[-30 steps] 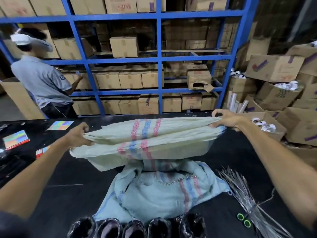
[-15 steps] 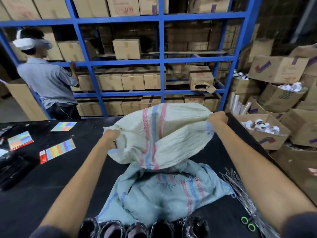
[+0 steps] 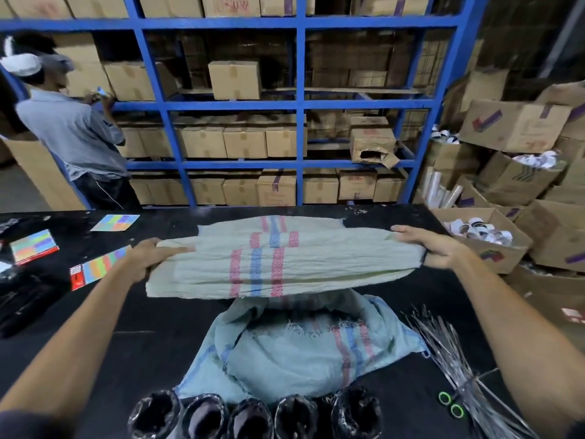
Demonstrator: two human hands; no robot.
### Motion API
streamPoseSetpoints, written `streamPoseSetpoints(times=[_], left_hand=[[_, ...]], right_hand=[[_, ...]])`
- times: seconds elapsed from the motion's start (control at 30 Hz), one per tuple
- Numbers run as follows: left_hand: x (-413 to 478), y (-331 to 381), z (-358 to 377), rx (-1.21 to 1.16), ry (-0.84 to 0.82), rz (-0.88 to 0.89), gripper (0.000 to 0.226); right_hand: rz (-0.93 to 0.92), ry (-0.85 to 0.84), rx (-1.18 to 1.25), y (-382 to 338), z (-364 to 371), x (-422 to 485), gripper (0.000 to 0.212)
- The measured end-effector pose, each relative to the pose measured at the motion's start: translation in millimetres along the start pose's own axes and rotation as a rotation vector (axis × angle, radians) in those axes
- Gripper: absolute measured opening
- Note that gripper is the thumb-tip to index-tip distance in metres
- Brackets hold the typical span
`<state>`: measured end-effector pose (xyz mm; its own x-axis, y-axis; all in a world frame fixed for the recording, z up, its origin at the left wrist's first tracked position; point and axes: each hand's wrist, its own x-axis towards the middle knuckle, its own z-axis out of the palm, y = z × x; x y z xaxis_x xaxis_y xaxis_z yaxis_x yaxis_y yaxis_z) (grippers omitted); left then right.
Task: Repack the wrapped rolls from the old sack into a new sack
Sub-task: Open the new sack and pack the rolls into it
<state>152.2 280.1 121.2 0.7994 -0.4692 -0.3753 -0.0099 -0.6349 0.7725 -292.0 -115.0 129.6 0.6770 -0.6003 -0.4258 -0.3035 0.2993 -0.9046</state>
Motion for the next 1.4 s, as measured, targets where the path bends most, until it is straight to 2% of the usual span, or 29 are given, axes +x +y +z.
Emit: streamPoseSetpoints(times=[0.07, 0.1, 0.17, 0.27, 0.37, 0.43, 0.5, 0.6, 0.7, 0.8, 0.87, 0.9, 0.93, 1.0, 1.03, 1.07, 1.13, 1.17, 1.2, 1.27, 1.37, 1.4], left_hand=[[-0.7, -4.9, 4.3, 0.352, 0.200, 0.150, 0.062], [-0.8, -7.9, 6.3, 0.476, 0.240, 0.237, 0.058], [2.5, -14.9, 8.5, 0.537, 0.298, 0.292, 0.050], [6.8, -23.0, 10.3, 0.364, 0.392, 0.177, 0.027], [7.7, -27.6, 24.7, 0.138, 0.455, 0.047, 0.013], [9.9, -27.5, 39.0, 0.011, 0.455, -0.027, 0.035], [7.8, -20.3, 54.6, -0.242, 0.332, -0.104, 0.054], [-8.4, -4.0, 78.5, -0.588, 0.146, -0.134, 0.051], [-10.7, 0.6, 87.7, -0.775, -0.011, -0.178, 0.061], [-10.8, 1.8, 88.2, -0.962, -0.130, -0.247, 0.056], [-15.0, 1.0, 82.2, -1.050, -0.090, -0.308, 0.045], [-11.7, -2.2, 75.8, -1.120, -0.056, -0.369, 0.042], [-0.8, -12.4, 64.2, -1.196, -0.020, -0.430, 0.041], [18.6, -30.6, 42.9, -1.197, 0.071, -0.531, 0.046], [37.1, -44.7, 29.2, -1.226, 0.089, -0.541, 0.050], [39.3, -49.1, 16.5, -1.203, 0.114, -0.524, 0.050], [21.9, -42.9, 1.7, -1.213, 0.156, -0.476, 0.041], [11.1, -40.1, -1.0, -1.207, 0.169, -0.458, 0.041], [1.0, -36.0, 0.5, -1.162, 0.203, -0.428, 0.040], [19.8, -46.4, -0.5, -1.056, 0.213, -0.300, 0.040], [23.4, -54.0, 7.9, -0.671, 0.129, -0.214, 0.082], [9.2, -47.3, 12.5, -0.501, 0.126, -0.154, 0.079]], right_hand=[[-0.032, 0.072, -0.421, -6.4, 4.5, 8.4, 0.081], [-0.063, 0.143, -0.593, -9.7, 5.6, 13.0, 0.068], [-0.144, 0.236, -0.751, -12.8, 4.7, 24.1, 0.050], [-0.291, 0.317, -0.816, -13.7, 10.6, 31.3, 0.035], [-0.357, 0.554, -0.763, -4.0, 25.8, 39.1, 0.021], [-0.329, 0.797, -0.641, 0.8, 46.8, 39.4, 0.010], [-0.201, 1.021, -0.553, 1.5, 68.0, 41.3, 0.009], [0.006, 1.127, -0.363, -7.0, 87.1, 46.3, 0.019], [0.017, 1.037, -0.090, -12.7, 86.2, 48.4, 0.034], [-0.027, 0.767, -0.088, -8.3, 81.2, 41.8, 0.039], [0.009, 0.613, -0.061, -5.3, 76.1, 43.5, 0.038], [0.036, 0.555, -0.011, -4.5, 66.4, 48.9, 0.030], [0.054, 0.474, 0.104, -6.4, 59.9, 50.3, 0.023], [0.113, 0.236, 0.252, -4.4, 54.3, 29.1, 0.022], [0.135, 0.126, 0.227, -3.3, 52.5, 15.1, 0.021], [0.156, 0.020, 0.190, 0.4, 46.6, 7.8, 0.028], [0.157, -0.183, 0.154, 6.7, 32.4, -7.1, 0.063], [0.123, -0.233, 0.109, 9.3, 28.4, -8.2, 0.073], [0.089, -0.260, 0.062, 9.4, 27.7, -9.8, 0.073], [0.031, -0.194, -0.081, 7.5, 30.2, -1.6, 0.058], [-0.098, 0.030, -0.366, 10.0, 30.6, 21.1, 0.042], [-0.154, 0.100, -0.456, 12.4, 29.4, 27.7, 0.037]])
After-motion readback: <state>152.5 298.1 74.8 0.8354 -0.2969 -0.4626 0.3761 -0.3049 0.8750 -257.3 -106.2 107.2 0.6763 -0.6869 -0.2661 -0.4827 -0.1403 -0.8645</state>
